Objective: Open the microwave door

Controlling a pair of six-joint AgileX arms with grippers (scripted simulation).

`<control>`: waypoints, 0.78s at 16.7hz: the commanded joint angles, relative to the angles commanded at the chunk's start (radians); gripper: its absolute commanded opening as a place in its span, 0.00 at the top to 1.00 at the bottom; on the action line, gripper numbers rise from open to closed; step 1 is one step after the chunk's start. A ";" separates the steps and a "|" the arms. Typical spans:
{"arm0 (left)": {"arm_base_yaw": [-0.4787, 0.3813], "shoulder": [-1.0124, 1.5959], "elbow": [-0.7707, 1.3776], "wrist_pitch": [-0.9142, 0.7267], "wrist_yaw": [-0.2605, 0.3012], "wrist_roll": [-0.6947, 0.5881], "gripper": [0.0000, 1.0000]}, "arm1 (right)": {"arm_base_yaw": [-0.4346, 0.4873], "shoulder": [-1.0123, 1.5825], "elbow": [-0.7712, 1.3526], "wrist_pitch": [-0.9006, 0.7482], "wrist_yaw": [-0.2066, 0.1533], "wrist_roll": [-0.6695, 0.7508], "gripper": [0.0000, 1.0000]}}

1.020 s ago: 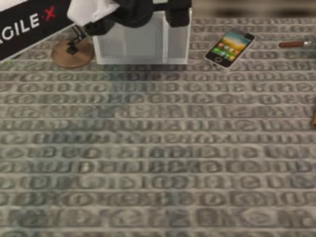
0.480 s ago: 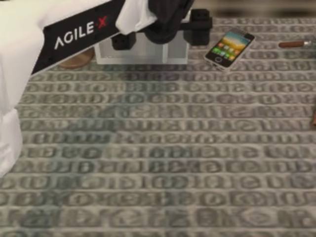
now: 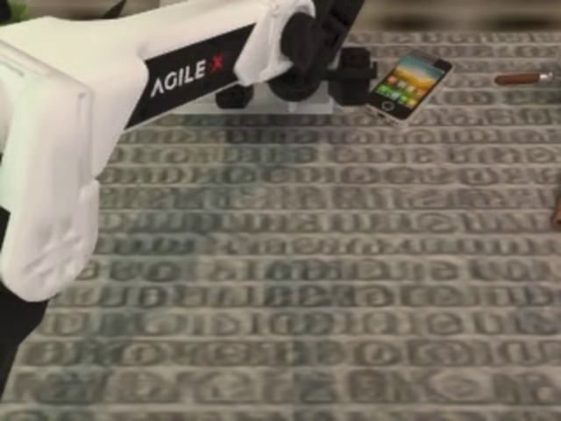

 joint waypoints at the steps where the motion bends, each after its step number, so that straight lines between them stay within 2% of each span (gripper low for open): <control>1: 0.007 0.018 0.011 0.013 0.004 0.006 0.00 | 0.000 0.000 0.000 0.000 0.000 0.000 0.00; 5: 0.010 0.025 0.015 0.019 0.006 0.009 0.00 | 0.000 0.000 0.000 0.000 0.000 0.000 0.00; 13: 0.010 0.025 0.015 0.019 0.006 0.009 0.60 | 0.000 0.000 0.000 0.000 0.000 0.000 0.00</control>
